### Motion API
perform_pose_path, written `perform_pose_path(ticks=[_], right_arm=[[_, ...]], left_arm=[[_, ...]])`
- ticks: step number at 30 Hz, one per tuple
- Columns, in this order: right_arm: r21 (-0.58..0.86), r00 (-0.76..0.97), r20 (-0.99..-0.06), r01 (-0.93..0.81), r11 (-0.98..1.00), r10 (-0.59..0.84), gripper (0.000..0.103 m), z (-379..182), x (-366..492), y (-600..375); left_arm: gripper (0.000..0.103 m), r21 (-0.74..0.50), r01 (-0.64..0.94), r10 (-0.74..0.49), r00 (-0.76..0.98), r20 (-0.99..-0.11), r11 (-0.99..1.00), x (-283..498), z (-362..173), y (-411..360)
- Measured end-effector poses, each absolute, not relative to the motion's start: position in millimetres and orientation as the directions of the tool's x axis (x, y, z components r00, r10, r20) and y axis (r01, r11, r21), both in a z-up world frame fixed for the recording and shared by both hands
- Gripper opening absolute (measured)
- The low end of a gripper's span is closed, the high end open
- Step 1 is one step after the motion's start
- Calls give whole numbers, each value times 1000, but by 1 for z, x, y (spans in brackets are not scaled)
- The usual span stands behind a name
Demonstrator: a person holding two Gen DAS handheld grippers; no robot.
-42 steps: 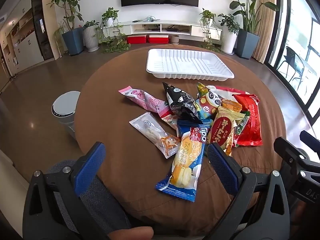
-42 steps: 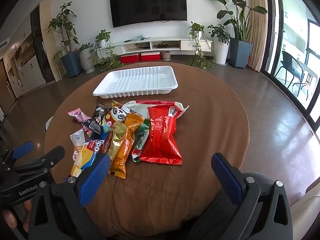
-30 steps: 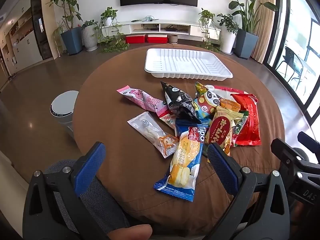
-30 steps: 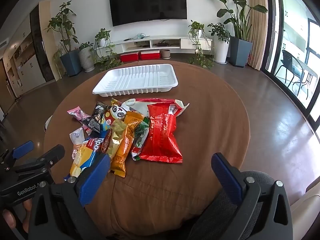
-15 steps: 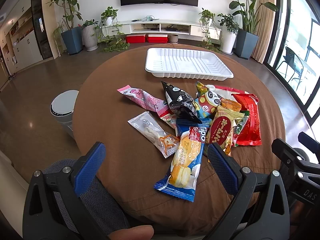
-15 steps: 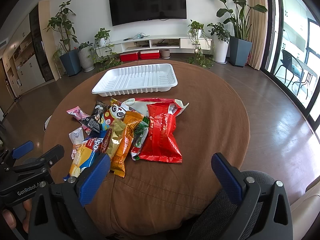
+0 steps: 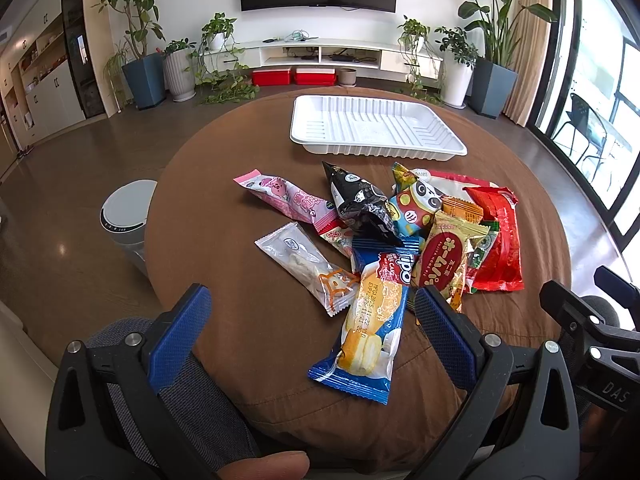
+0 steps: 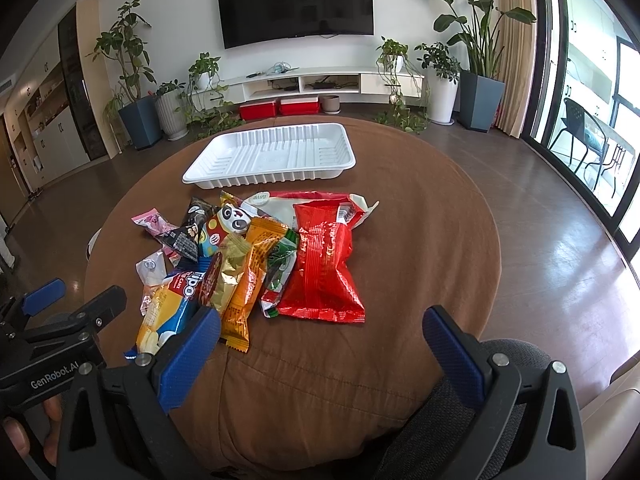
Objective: Organize snacks
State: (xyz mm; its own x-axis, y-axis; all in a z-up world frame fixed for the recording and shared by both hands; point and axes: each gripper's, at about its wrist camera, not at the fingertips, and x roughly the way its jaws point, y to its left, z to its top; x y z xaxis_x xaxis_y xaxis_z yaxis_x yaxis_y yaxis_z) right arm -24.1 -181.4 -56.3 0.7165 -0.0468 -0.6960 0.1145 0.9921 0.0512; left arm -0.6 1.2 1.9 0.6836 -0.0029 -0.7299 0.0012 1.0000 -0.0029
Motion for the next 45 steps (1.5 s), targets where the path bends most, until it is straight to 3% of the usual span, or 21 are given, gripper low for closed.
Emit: perform_pose_path(ticks=[45], right_arm=[[48, 708, -705, 115, 992, -48, 103, -59, -26, -181]], left_arm=[[103, -3, 1, -2, 682, -732, 1000, -1, 1, 1]])
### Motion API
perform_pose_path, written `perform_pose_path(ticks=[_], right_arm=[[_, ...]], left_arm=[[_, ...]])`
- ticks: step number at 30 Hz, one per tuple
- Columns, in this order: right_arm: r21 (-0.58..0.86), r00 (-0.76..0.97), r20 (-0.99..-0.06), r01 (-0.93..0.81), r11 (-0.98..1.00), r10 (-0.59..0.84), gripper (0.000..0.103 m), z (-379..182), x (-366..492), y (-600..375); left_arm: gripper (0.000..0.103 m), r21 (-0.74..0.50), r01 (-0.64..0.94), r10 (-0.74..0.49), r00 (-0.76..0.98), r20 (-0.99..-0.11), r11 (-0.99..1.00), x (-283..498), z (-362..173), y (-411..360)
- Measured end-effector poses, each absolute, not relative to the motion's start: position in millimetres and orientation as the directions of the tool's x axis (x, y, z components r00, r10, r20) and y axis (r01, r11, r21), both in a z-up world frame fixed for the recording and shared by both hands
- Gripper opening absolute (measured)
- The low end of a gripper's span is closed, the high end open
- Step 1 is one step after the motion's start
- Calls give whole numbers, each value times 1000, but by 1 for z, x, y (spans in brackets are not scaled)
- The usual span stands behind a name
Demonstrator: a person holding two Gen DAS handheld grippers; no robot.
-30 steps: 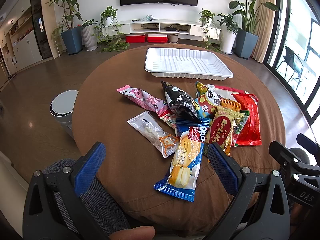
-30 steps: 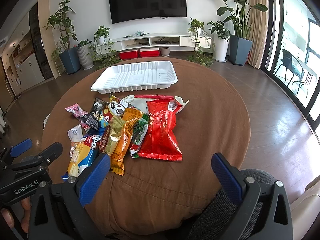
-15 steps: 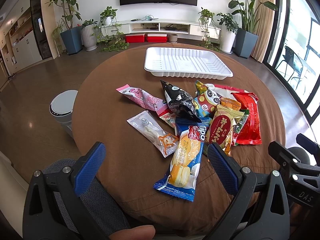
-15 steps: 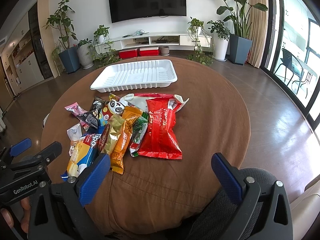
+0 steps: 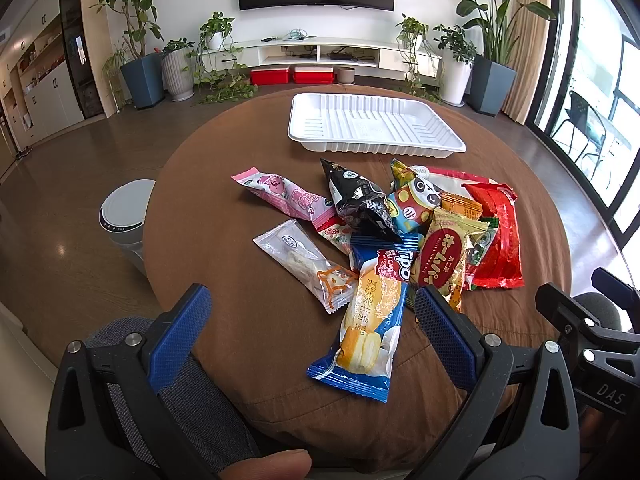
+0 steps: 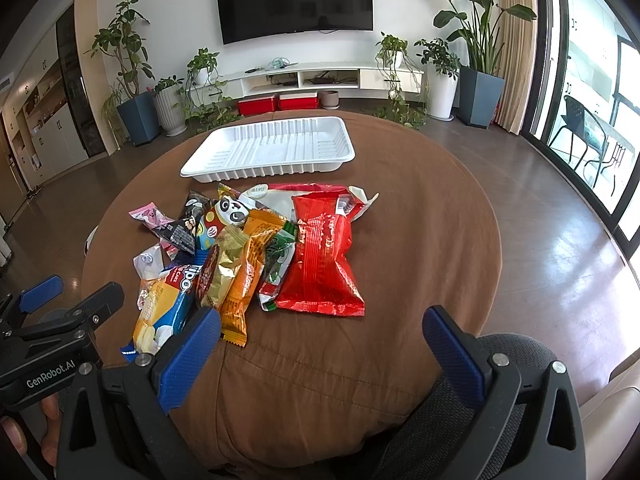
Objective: Organize snacks
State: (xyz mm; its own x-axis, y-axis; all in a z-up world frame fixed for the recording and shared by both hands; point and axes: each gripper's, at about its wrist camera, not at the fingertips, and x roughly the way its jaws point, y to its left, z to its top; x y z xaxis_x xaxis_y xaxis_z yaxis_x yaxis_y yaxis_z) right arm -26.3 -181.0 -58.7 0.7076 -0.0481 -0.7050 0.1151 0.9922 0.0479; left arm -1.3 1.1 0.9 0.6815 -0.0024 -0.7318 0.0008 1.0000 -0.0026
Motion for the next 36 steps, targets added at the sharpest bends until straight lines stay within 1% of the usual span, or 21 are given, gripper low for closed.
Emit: perform_pose_path(ticks=[8, 11, 14, 16, 17, 18, 20, 21, 23, 24, 26, 27, 28, 30, 32, 34, 36], right_arm=[[50, 704, -709, 116, 992, -47, 103, -67, -29, -184], [52, 703, -710, 117, 992, -45, 103, -68, -30, -184], [110, 696, -718, 114, 987, -1, 103, -70, -31, -192], [186, 695, -716, 105, 977, 61, 103, -70, -32, -199], [226, 696, -712, 100, 969, 94, 103, -70, -33, -203], [263, 698, -705, 95, 960, 124, 103, -68, -32, -206], [338, 713, -674, 66, 939, 193, 103, -66, -33, -212], [374, 727, -650, 52, 926, 221, 103, -65, -35, -216], [419, 744, -618, 41, 907, 252, 103, -62, -36, -221], [427, 740, -618, 34, 904, 264, 103, -63, -36, -221], [417, 704, -650, 18, 909, 284, 103, -64, -35, -222], [400, 675, -681, 18, 916, 283, 103, -65, -33, -221], [395, 658, -698, 24, 918, 283, 103, -64, -31, -223], [399, 658, -697, 26, 917, 285, 94, -64, -32, -228], [397, 658, -700, 37, 917, 276, 94, -65, -32, -231], [397, 634, -724, 62, 916, 271, 94, -69, -26, -236], [419, 607, -738, 71, 905, 295, 94, -71, -24, -239]], left_arm=[[103, 2, 2, 1, 685, -729, 1000, -2, 2, 2], [103, -20, 4, -18, 695, -719, 1000, -3, 2, 4], [103, -76, 71, -104, 711, -695, 995, -1, -4, 4], [103, -144, 147, -205, 717, -666, 979, 2, 1, 9], [103, -162, 159, -226, 725, -650, 974, 1, 4, 13], [103, -154, 156, -219, 735, -642, 976, -2, 7, 15], [103, -92, 178, -193, 710, -677, 980, -1, 9, 14], [103, -91, 193, -202, 698, -687, 977, 0, 10, 14], [103, -143, 191, -237, 690, -684, 971, 0, 10, 22], [103, -148, 193, -241, 685, -688, 970, 1, 10, 23], [103, -62, 162, -152, 640, -753, 985, 10, 0, 17], [103, -48, 177, -148, 608, -780, 983, 15, -6, 13], [103, -62, 205, -174, 591, -788, 977, 16, -9, 10], [103, -69, 236, -197, 575, -794, 969, 16, -13, 2], [103, -60, 276, -211, 556, -804, 959, 17, -18, -8], [103, -59, 298, -220, 544, -810, 953, 21, -21, -15], [103, -70, 311, -234, 528, -816, 948, 26, -24, -17]])
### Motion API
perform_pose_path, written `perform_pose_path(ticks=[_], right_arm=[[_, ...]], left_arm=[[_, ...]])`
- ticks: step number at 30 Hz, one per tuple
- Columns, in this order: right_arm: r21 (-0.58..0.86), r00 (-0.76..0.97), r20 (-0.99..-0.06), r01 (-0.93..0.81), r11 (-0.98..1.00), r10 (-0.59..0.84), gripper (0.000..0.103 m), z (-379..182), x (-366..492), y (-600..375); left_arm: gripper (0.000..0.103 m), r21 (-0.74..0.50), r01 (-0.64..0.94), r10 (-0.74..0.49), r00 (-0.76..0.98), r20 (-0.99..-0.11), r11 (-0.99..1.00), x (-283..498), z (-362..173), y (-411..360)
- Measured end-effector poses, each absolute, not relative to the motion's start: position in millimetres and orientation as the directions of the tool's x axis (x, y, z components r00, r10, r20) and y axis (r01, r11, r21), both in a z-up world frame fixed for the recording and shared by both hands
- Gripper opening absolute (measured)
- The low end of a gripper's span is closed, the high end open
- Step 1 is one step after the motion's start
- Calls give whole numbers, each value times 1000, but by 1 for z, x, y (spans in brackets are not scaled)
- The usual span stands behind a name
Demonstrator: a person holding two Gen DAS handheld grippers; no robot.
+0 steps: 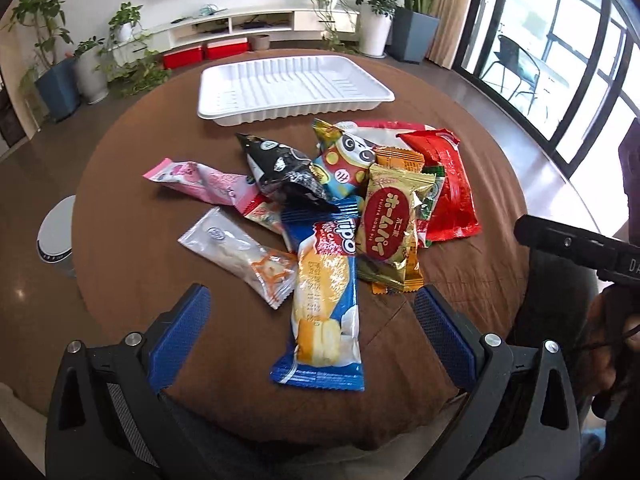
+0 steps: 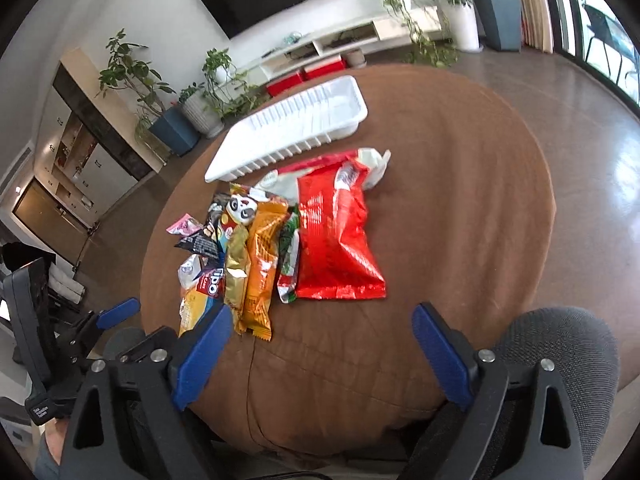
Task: Organize snacks
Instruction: 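Grasp the blue Tipo cake packet with left tool while right tool grasps the red chip bag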
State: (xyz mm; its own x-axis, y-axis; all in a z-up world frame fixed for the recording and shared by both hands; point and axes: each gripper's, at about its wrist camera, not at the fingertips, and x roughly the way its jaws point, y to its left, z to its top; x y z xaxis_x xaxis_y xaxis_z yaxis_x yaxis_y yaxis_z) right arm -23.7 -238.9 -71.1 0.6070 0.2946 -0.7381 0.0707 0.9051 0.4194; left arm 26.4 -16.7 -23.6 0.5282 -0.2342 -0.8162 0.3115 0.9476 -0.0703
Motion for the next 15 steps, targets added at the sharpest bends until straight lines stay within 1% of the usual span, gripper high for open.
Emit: perform_pose_path(ticks=[3, 4, 5, 6, 7, 9, 12, 15], right_arm=[[413, 612, -740, 86, 907, 279, 94, -74, -25, -241], [406, 615, -740, 86, 910, 272, 93, -74, -25, -240], [397, 617, -741, 85, 914, 265, 92, -74, -25, -239], [388, 620, -741, 83, 918, 257, 91, -74, -25, -238], [381, 623, -741, 83, 921, 251, 90, -74, -25, -238], [371, 628, -740, 83, 925, 241, 88, -76, -24, -238], [363, 629, -738, 69, 929, 242, 87, -77, -21, -235], [357, 628, -740, 63, 932, 241, 86, -78, -18, -233]], left_arm=[[99, -75, 335, -243, 494, -835, 939, 35, -28, -21], [90, -66, 347, -239, 486, -840, 936, 37, -30, -24], [84, -56, 349, -230, 481, -846, 935, 37, -33, -26], [72, -53, 350, -225, 474, -851, 935, 38, -35, -28], [63, -52, 347, -218, 461, -860, 937, 40, -40, -30], [58, -51, 339, -208, 446, -871, 940, 44, -46, -32], [53, -39, 345, -194, 427, -883, 938, 45, -54, -37], [52, -32, 347, -181, 406, -896, 937, 48, -62, -40]])
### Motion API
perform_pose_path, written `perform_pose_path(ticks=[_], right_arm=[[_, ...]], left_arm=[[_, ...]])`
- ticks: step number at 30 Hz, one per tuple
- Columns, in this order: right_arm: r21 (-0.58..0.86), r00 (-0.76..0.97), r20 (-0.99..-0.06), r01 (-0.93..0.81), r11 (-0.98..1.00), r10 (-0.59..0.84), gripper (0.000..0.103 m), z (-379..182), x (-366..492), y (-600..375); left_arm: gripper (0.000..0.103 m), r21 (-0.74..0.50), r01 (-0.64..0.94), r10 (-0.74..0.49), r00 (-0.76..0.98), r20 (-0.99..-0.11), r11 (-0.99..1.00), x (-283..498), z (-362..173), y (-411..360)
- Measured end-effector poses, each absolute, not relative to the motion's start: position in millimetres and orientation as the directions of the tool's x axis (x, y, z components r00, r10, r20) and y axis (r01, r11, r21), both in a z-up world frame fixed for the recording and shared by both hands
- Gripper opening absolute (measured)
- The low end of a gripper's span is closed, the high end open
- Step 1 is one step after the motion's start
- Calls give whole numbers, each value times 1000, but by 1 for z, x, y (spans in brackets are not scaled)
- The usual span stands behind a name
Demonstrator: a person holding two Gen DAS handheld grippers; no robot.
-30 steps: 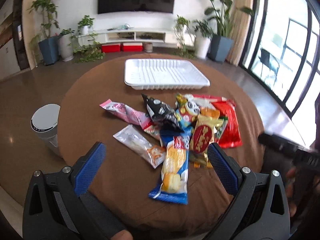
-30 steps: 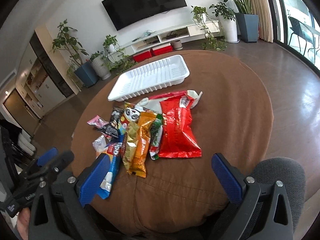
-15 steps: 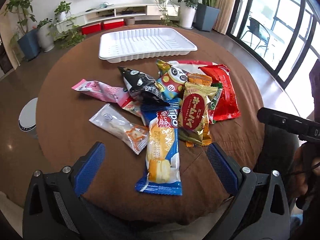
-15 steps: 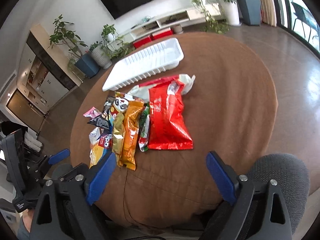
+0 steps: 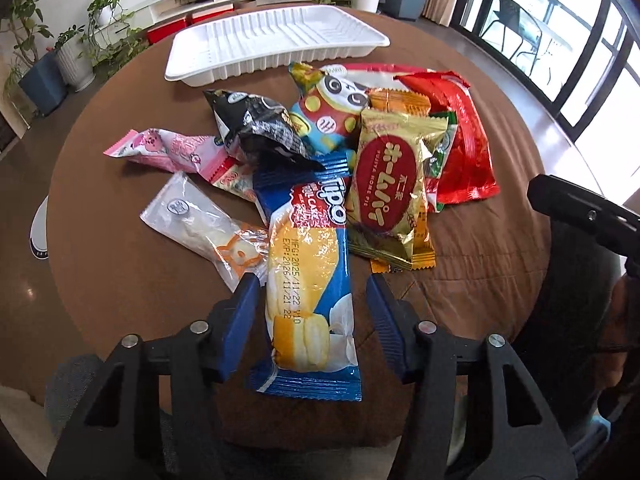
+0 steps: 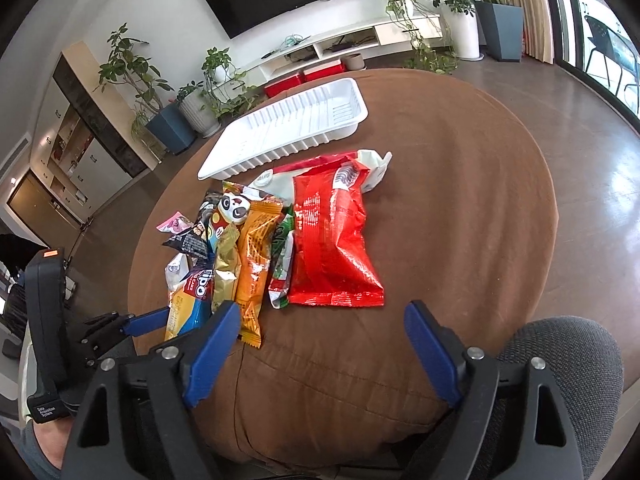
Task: Organize snacks
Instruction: 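Grasp the blue Tipo cake packet with left tool while right tool grasps the red chip bag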
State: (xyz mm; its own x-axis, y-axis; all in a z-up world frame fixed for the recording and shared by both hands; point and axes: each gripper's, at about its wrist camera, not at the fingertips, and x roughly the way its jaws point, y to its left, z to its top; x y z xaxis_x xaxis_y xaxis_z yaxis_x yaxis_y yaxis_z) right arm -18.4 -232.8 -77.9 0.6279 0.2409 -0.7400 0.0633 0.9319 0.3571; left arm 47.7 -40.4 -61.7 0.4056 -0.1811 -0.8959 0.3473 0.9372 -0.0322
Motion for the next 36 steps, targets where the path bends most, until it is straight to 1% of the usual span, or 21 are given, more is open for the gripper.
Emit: perform_pose_path(ticks=[1, 3, 8, 11, 16, 22, 28, 30, 34, 36], right_arm=[[359, 627, -740, 62, 931, 243, 86, -77, -18, -232], [357, 624, -743, 62, 932, 243, 86, -78, -16, -231], [361, 620, -746, 67, 930, 244, 86, -80, -12, -233], [360, 613, -753, 76, 930, 241, 86, -83, -11, -234], [363, 609, -755, 78, 928, 244, 86, -87, -9, -235], [349, 608, -760, 83, 933, 230, 82, -89, -8, -235], [324, 606, -768, 89, 942, 207, 74, -90, 3, -236], [331, 595, -773, 86, 940, 218, 70, -91, 5, -234], [376, 592, -756, 43, 925, 280, 70, -90, 5, -224], [371, 599, -752, 40, 928, 275, 69, -90, 6, -221]], left_arm=[[45, -42, 349, -189, 399, -897, 936, 48, -63, -40], [33, -52, 349, -194, 386, -902, 936, 51, -66, -40], [28, -52, 351, -187, 364, -912, 935, 55, -74, -40], [26, -44, 362, -185, 364, -913, 931, 56, -74, -42], [24, -66, 378, -213, 364, -907, 923, 50, -73, -41], [24, -107, 378, -250, 355, -901, 920, 45, -72, -32], [24, -149, 361, -282, 351, -893, 921, 47, -73, -21], [24, -165, 359, -299, 357, -885, 919, 48, -72, -19], [24, -220, 376, -361, 362, -859, 900, 46, -64, -19], [24, -235, 380, -378, 363, -852, 895, 46, -63, -18]])
